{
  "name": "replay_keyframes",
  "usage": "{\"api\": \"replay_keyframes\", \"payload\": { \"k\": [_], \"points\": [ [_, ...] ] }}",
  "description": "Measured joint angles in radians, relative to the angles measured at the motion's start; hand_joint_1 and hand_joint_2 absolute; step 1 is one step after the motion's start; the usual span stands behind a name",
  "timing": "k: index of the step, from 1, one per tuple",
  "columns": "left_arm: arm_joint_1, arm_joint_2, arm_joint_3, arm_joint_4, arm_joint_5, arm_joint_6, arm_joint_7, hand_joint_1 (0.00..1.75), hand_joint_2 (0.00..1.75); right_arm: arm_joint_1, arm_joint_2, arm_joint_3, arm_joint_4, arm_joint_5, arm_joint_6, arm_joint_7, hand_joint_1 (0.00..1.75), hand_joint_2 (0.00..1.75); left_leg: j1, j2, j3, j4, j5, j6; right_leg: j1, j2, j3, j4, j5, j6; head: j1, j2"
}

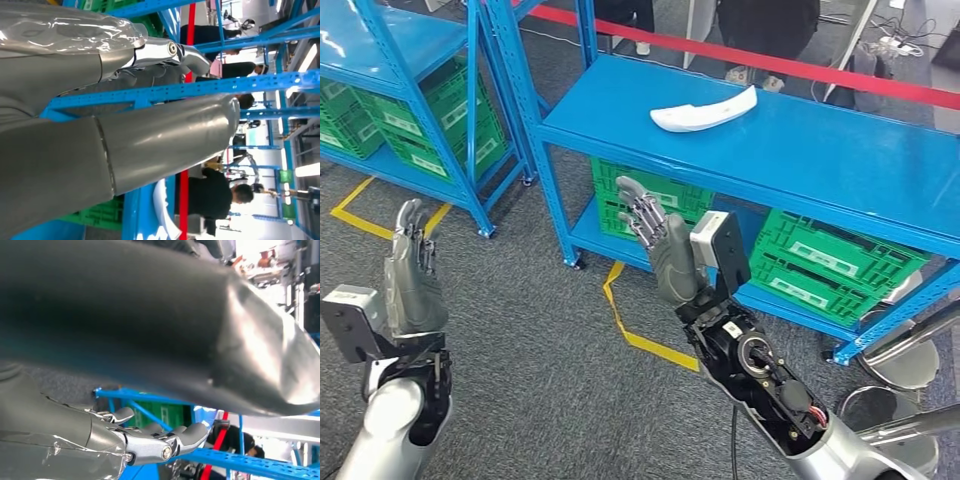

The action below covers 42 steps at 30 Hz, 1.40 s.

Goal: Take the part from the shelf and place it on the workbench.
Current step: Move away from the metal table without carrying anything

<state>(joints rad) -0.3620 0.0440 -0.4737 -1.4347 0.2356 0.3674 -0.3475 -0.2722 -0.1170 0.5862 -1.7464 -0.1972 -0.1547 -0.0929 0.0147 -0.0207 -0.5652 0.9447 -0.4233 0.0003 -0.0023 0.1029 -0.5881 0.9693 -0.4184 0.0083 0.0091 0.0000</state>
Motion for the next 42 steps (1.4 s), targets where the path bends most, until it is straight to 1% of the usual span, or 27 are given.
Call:
{"api": "replay_keyframes", "payload": {
  "k": [2,4,5,6,7,9,11,12,14,16,18,19,20,21,22,23,25,27,29,31,32,34,36,37,38,40,42],
  "points": [
    [-0.005,-0.006,0.0,0.005,0.003,-0.004,-0.007,0.0,0.0,0.002,-0.004,0.0,-0.005,0.004,-0.004,0.0,0.0,0.0,0.001,0.019,0.005,-0.006,0.001,0.01,0.001,-0.052,-0.042,0.089,-0.05,0.009,0.012,0.0],
    [-0.005,-0.009,0.0,0.01,0.005,-0.005,-0.011,0.0,0.0,0.004,-0.007,0.0,-0.006,0.005,-0.005,0.0,0.0,0.0,-0.002,0.038,0.007,-0.007,-0.001,0.015,-0.002,-0.086,-0.111,0.233,-0.111,0.017,0.024,0.0],
    [-0.004,-0.01,0.0,0.013,0.006,-0.005,-0.012,0.0,0.0,0.006,-0.008,0.0,-0.006,0.004,-0.005,0.0,0.0,0.0,-0.002,0.048,0.008,-0.006,-0.003,0.015,-0.004,-0.091,-0.136,0.282,-0.123,0.019,0.027,0.0],
    [-0.003,-0.011,0.0,0.016,0.006,-0.004,-0.014,0.0,0.0,0.008,-0.008,0.0,-0.006,0.004,-0.004,0.0,0.0,0.0,-0.003,0.057,0.01,-0.006,-0.005,0.015,-0.007,-0.094,-0.143,0.292,-0.116,0.021,0.031,0.0],
    [-0.003,-0.012,0.0,0.019,0.006,-0.004,-0.015,0.0,0.0,0.009,-0.008,0.0,-0.006,0.003,-0.004,0.0,0.0,0.0,-0.002,0.065,0.012,-0.006,-0.008,0.013,-0.009,-0.098,-0.128,0.258,-0.089,0.022,0.035,0.0],
    [-0.004,-0.014,0.0,0.023,0.006,-0.003,-0.017,0.0,0.0,0.009,-0.01,0.0,-0.006,0.003,-0.004,0.0,0.0,0.0,-0.003,0.08,0.021,-0.006,-0.015,0.006,-0.008,-0.126,-0.057,0.115,-0.02,0.021,0.044,0.0],
    [-0.005,-0.014,0.0,0.025,0.008,0.001,-0.019,0.0,0.0,0.007,-0.012,0.0,-0.006,0.002,-0.003,-0.002,0.0,0.0,-0.008,0.093,0.024,-0.003,-0.02,-0.002,-0.001,-0.154,-0.003,0.013,0.007,0.013,0.051,0.0],
    [-0.004,-0.014,0.0,0.026,0.011,0.004,-0.02,0.0,0.0,0.005,-0.012,0.001,-0.006,0.001,-0.001,-0.003,0.0,0.0,-0.011,0.1,0.024,-0.002,-0.021,-0.006,0.003,-0.158,0.004,-0.001,0.004,0.008,0.05,0.0],
    [-0.003,-0.013,0.0,0.026,0.015,0.008,-0.022,0.0,0.0,0.0,-0.012,0.002,-0.005,-0.001,0.003,-0.005,0.0,0.0,-0.011,0.114,0.025,0.0,-0.025,-0.015,0.004,-0.139,0.005,-0.005,0.006,-0.006,0.046,0.0],
    [-0.001,-0.012,0.0,0.026,0.016,0.009,-0.023,0.0,0.0,-0.012,-0.012,0.004,-0.004,-0.001,0.004,-0.007,0.0,0.0,-0.006,0.088,0.013,0.035,-0.052,-0.026,0.003,-0.12,0.008,-0.009,0.01,-0.019,0.039,0.0],
    [0.004,-0.009,0.0,0.026,0.016,0.009,-0.024,0.0,0.0,-0.024,-0.012,0.008,-0.003,-0.001,0.004,-0.008,0.0,0.0,-0.003,0.043,-0.045,0.151,-0.108,-0.03,0.002,-0.103,0.009,-0.011,0.012,-0.027,0.028,0.0],
    [0.01,-0.007,0.0,0.026,0.016,0.009,-0.024,0.0,0.0,-0.026,-0.012,0.009,-0.001,-0.001,0.004,-0.007,0.0,0.0,-0.004,0.032,-0.086,0.226,-0.136,-0.03,0.003,-0.094,0.008,-0.011,0.012,-0.031,0.023,0.0],
    [0.015,-0.005,0.0,0.026,0.016,0.009,-0.024,0.0,0.0,-0.027,-0.012,0.011,0.0,-0.001,0.003,-0.007,0.0,0.0,-0.004,0.028,-0.121,0.285,-0.152,-0.029,0.004,-0.084,0.007,-0.011,0.012,-0.032,0.019,0.0],
    [0.02,-0.002,0.0,0.026,0.016,0.009,-0.024,0.0,0.0,-0.027,-0.012,0.013,0.002,-0.001,0.003,-0.007,0.0,0.0,-0.006,0.026,-0.14,0.31,-0.148,-0.027,0.006,-0.072,0.007,-0.011,0.012,-0.033,0.017,0.0],
    [0.023,-0.001,0.0,0.026,0.016,0.009,-0.024,0.0,0.0,-0.027,-0.012,0.014,0.003,-0.001,0.003,-0.007,0.0,0.0,-0.007,0.024,-0.137,0.292,-0.125,-0.023,0.007,-0.061,0.007,-0.011,0.013,-0.034,0.015,0.0],
    [0.024,0.0,0.0,0.026,0.016,0.009,-0.023,0.0,0.0,-0.028,-0.012,0.015,0.004,-0.001,0.003,-0.007,0.0,0.0,-0.007,0.018,-0.114,0.234,-0.087,-0.017,0.008,-0.05,0.008,-0.011,0.013,-0.034,0.014,0.0],
    [0.024,0.001,0.0,0.025,0.016,0.009,-0.023,0.0,0.0,-0.031,-0.012,0.017,0.004,-0.001,0.003,-0.007,0.0,0.0,-0.009,-0.015,-0.047,0.085,-0.018,-0.005,0.009,-0.03,0.008,-0.01,0.013,-0.032,0.013,0.0],
    [0.023,0.002,0.001,0.025,0.016,0.009,-0.023,0.0,0.0,-0.033,-0.012,0.019,0.005,-0.001,0.003,-0.007,0.0,0.0,-0.012,-0.036,-0.013,0.011,0.004,0.001,0.006,-0.014,0.003,-0.009,0.015,-0.026,0.013,0.0],
    [0.023,0.002,0.001,0.025,0.015,0.01,-0.022,0.0,0.0,-0.034,-0.012,0.021,0.006,-0.002,0.003,-0.008,0.0,0.0,-0.014,-0.021,-0.009,0.001,0.005,0.005,0.004,-0.001,0.0,-0.011,0.017,-0.015,0.013,0.0],
    [0.023,0.003,0.001,0.024,0.013,0.016,-0.019,0.0,0.0,-0.036,-0.012,0.023,0.007,-0.004,0.005,-0.013,0.0,0.0,-0.01,-0.003,-0.001,-0.01,0.009,0.013,0.006,-0.025,-0.012,0.008,0.0,-0.005,0.016,0.0],
    [0.024,0.004,0.001,0.023,0.012,0.019,-0.016,0.0,0.0,-0.039,-0.012,0.024,0.009,-0.007,0.009,-0.018,0.0,0.0,-0.008,0.007,0.003,-0.015,0.011,0.017,0.006,-0.048,-0.03,0.046,-0.024,0.0,0.021,0.0],
    [0.028,0.007,0.001,0.018,0.012,0.024,-0.008,0.0,0.0,-0.042,-0.011,0.027,0.015,-0.013,0.018,-0.03,0.0,0.0,-0.008,0.025,0.005,-0.017,0.01,0.021,0.001,-0.085,-0.091,0.182,-0.091,0.012,0.031,0.0],
    [0.034,0.011,0.001,0.014,0.011,0.028,0.003,0.0,0.0,-0.041,-0.011,0.03,0.022,-0.014,0.022,-0.037,0.0,0.0,-0.008,0.042,0.006,-0.017,0.008,0.02,-0.009,-0.094,-0.138,0.285,-0.122,0.022,0.036,0.0],
    [0.037,0.012,0.001,0.012,0.01,0.029,0.008,0.0,0.0,-0.041,-0.011,0.031,0.025,-0.013,0.023,-0.038,0.0,0.0,-0.007,0.048,0.006,-0.016,0.006,0.018,-0.014,-0.096,-0.134,0.28,-0.109,0.026,0.039,0.0],
    [0.038,0.013,0.001,0.01,0.009,0.03,0.012,0.0,0.0,-0.041,-0.011,0.032,0.027,-0.012,0.022,-0.039,0.0,0.0,-0.006,0.052,0.008,-0.015,0.004,0.015,-0.018,-0.1,-0.11,0.234,-0.081,0.03,0.043,0.0],
    [0.039,0.015,0.001,0.006,0.007,0.031,0.017,0.0,0.0,-0.041,-0.011,0.032,0.031,-0.006,0.018,-0.039,0.0,0.0,-0.005,0.059,0.012,-0.011,-0.002,0.006,-0.022,-0.112,-0.033,0.089,-0.022,0.034,0.049,0.0],
    [0.037,0.016,0.001,0.003,0.006,0.031,0.018,0.0,0.0,-0.039,-0.009,0.033,0.032,0.006,0.013,-0.039,0.0,0.0,-0.007,0.063,0.009,-0.004,-0.007,-0.005,-0.019,-0.12,0.016,0.002,-0.007,0.027,0.052,0.0]
  ]
}}
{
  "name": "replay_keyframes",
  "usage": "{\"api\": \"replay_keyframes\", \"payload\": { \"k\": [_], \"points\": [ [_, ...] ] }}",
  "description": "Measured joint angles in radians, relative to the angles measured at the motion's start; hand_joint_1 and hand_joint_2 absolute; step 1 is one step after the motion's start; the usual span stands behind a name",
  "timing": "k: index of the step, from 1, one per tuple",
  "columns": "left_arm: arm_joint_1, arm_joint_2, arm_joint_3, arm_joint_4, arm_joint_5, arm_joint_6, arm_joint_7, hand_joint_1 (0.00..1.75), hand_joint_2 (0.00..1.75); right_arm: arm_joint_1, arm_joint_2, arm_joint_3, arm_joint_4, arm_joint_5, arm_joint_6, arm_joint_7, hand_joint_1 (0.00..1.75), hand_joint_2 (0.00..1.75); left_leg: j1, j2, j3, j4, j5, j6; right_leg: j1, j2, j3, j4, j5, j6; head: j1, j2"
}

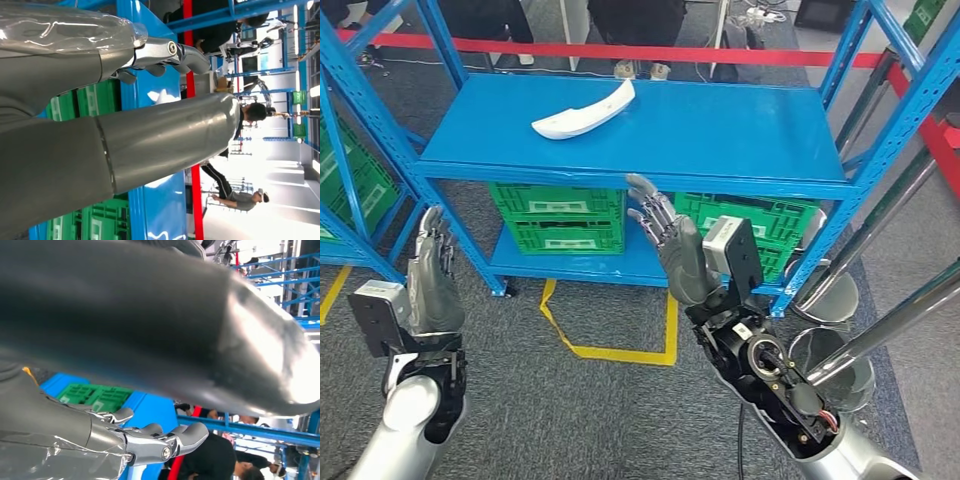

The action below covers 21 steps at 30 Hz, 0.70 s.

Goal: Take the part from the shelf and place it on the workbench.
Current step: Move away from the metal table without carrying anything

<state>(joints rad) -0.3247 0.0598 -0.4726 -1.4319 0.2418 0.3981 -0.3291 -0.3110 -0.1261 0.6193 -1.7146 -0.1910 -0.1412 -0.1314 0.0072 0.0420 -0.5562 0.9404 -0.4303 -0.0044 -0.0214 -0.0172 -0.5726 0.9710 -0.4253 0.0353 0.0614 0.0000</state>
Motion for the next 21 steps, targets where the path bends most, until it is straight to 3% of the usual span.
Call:
{"api": "replay_keyframes", "payload": {
  "k": [5,10,14,21],
  "points": [
    [-0.002,0.0,0.0,-0.001,-0.002,-0.002,-0.001,0.0,0.0,0.008,0.002,0.001,0.0,0.018,-0.007,0.003,0.0,0.0,-0.002,0.004,-0.002,0.003,0.002,0.017,0.006,0.008,0.007,-0.01,-0.005,-0.01,-0.02,0.0],
    [-0.003,0.0,0.0,-0.003,-0.003,-0.003,-0.001,0.0,0.0,0.009,0.004,0.001,0.0,0.018,-0.006,0.006,0.0,0.0,0.001,0.005,0.002,-0.008,0.007,0.007,0.01,0.009,0.007,-0.01,-0.007,-0.022,-0.034,0.0],
    [-0.002,0.001,0.0,-0.005,-0.002,-0.003,0.0,0.0,0.0,0.009,0.004,0.001,0.001,0.018,0.0,0.011,0.0,0.0,0.004,0.004,0.003,-0.011,0.008,-0.011,0.012,0.009,0.007,-0.01,-0.007,-0.024,-0.035,0.0],
    [0.012,0.008,0.0,-0.029,-0.011,0.008,0.021,0.0,0.0,0.01,0.004,0.001,0.003,0.017,0.002,0.02,0.0,0.0,0.001,0.004,0.003,-0.011,0.007,-0.017,0.012,0.008,0.008,-0.01,-0.007,-0.024,-0.035,0.0]
  ]
}}
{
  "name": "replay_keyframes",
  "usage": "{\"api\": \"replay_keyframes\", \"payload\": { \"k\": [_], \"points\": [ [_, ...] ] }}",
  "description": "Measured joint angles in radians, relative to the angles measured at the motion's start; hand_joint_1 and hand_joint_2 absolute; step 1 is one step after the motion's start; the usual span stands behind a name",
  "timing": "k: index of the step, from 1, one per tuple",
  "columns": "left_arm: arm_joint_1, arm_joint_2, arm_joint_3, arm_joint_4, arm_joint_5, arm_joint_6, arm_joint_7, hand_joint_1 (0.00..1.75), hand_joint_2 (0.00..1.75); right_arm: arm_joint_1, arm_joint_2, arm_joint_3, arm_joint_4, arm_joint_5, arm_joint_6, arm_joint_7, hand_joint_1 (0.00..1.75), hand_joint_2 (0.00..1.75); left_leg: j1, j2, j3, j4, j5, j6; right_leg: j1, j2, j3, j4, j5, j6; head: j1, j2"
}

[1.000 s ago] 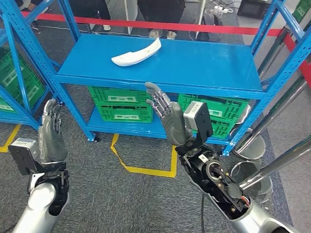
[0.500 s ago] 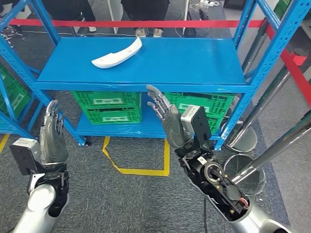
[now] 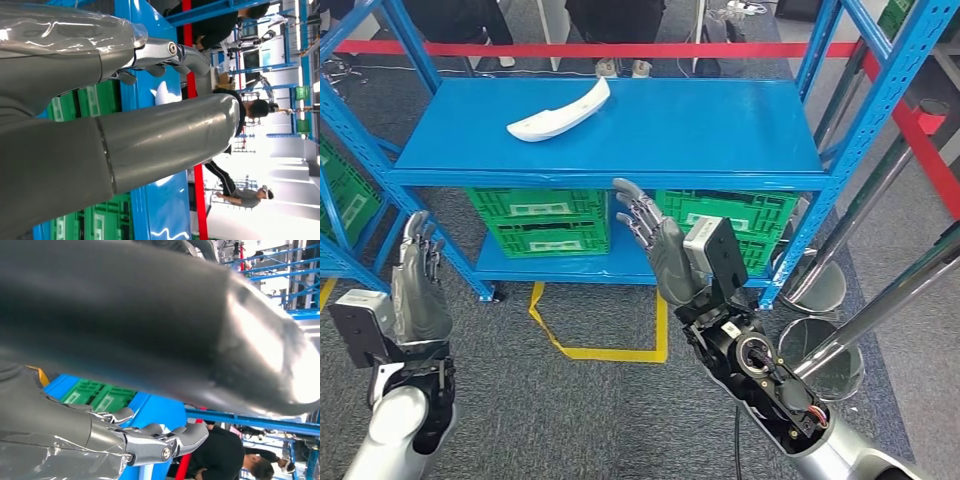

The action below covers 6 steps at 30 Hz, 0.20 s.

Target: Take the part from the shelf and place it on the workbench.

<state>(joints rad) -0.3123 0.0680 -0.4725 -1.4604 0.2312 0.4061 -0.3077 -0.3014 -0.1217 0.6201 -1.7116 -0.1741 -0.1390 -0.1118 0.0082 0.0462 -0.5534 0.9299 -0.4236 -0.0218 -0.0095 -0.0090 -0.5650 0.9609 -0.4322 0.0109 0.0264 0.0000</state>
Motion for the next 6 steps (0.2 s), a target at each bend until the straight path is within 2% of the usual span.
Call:
{"api": "replay_keyframes", "payload": {
  "k": [6],
  "points": [
    [0.008,0.006,0.001,-0.018,-0.007,0.001,0.011,0.0,0.0,0.0,0.0,-0.005,0.005,-0.001,0.004,0.012,0.0,0.0,-0.002,0.0,0.0,0.001,-0.001,0.001,-0.001,-0.001,0.001,-0.002,0.0,0.001,0.0,0.0]
  ]
}}
